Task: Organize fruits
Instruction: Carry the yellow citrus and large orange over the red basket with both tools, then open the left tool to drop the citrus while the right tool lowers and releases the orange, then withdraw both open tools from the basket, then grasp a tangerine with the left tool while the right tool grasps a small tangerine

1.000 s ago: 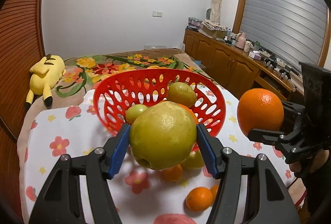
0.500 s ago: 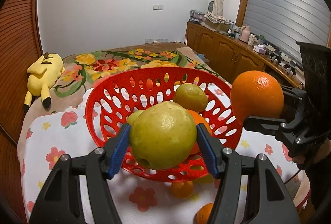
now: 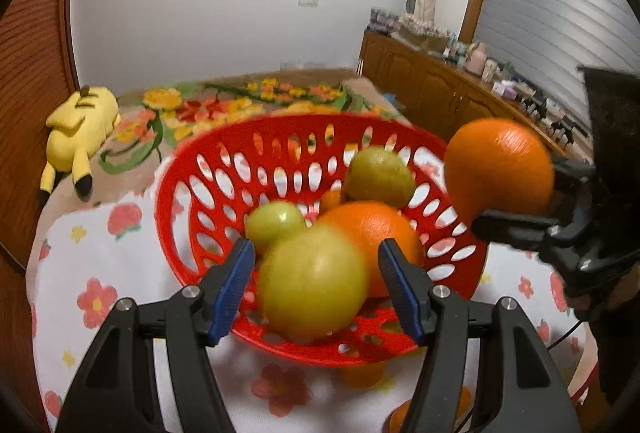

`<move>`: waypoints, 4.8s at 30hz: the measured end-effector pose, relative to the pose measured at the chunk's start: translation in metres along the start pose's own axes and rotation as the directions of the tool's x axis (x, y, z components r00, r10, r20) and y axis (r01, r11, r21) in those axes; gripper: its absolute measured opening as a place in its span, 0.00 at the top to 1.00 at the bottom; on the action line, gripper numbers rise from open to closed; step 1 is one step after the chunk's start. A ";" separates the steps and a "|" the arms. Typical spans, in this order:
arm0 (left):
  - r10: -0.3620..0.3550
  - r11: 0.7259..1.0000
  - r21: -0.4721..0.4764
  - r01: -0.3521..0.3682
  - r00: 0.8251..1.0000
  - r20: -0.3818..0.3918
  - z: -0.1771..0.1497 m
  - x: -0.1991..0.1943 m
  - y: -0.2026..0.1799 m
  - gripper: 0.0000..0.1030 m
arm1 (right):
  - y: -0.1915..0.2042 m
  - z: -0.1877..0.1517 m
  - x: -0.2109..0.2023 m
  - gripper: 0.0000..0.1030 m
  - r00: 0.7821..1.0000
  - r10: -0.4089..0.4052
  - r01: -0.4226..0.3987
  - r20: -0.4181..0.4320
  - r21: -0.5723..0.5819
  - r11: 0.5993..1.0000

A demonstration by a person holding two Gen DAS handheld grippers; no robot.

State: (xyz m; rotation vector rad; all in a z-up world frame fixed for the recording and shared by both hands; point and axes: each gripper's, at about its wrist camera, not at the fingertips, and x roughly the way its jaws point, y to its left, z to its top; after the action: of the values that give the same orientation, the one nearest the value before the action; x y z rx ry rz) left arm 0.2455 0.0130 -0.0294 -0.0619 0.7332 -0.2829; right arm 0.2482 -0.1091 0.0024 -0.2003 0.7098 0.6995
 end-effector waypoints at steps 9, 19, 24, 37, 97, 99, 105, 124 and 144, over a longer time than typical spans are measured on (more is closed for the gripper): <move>0.015 1.000 -0.010 -0.014 0.997 0.069 0.010 -0.023 0.013 0.35 | -0.001 0.003 0.005 0.16 1.000 -0.002 0.002 -0.011 -0.005 1.000; 0.042 0.999 -0.033 -0.040 0.997 0.068 0.012 -0.026 0.039 0.35 | 0.009 0.020 0.023 0.16 1.000 0.010 -0.011 -0.025 -0.038 0.999; 0.058 0.998 -0.039 -0.056 0.996 0.071 0.015 -0.028 0.051 0.35 | 0.015 0.037 0.042 0.16 0.999 0.019 -0.021 -0.039 -0.064 0.998; 0.080 0.995 -0.058 -0.077 0.995 0.067 0.018 -0.024 0.073 0.35 | 0.030 0.061 0.083 0.16 0.995 0.035 -0.047 -0.097 -0.123 0.991; 0.036 0.999 -0.001 -0.036 0.998 0.048 -0.048 -0.064 0.015 0.34 | 0.041 -0.006 -0.026 0.12 0.995 -0.086 0.086 0.052 0.009 0.996; 0.033 0.999 0.002 -0.033 0.999 0.041 -0.054 -0.066 0.009 0.34 | 0.044 -0.015 -0.032 0.12 0.994 -0.090 0.089 0.057 0.022 0.996; 0.021 1.000 0.013 -0.021 1.000 0.022 -0.070 -0.070 -0.005 0.34 | 0.051 -0.046 -0.048 0.12 0.994 -0.081 0.076 0.068 0.067 0.995; -0.061 0.998 0.009 0.062 0.994 -0.089 -0.111 -0.043 -0.038 0.35 | 0.052 -0.117 -0.057 0.12 0.995 -0.083 0.073 0.054 0.172 0.982; -0.150 0.988 0.009 0.153 0.977 -0.153 -0.124 -0.016 -0.051 0.63 | 0.048 -0.140 -0.043 0.13 0.997 -0.073 0.067 0.020 0.206 0.976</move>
State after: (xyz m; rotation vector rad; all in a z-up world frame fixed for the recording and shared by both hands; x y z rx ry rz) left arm 0.1397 -0.0257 -0.1027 -0.0777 0.8783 -0.4442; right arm 0.1196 -0.1505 -0.0719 -0.0262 0.7398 0.5566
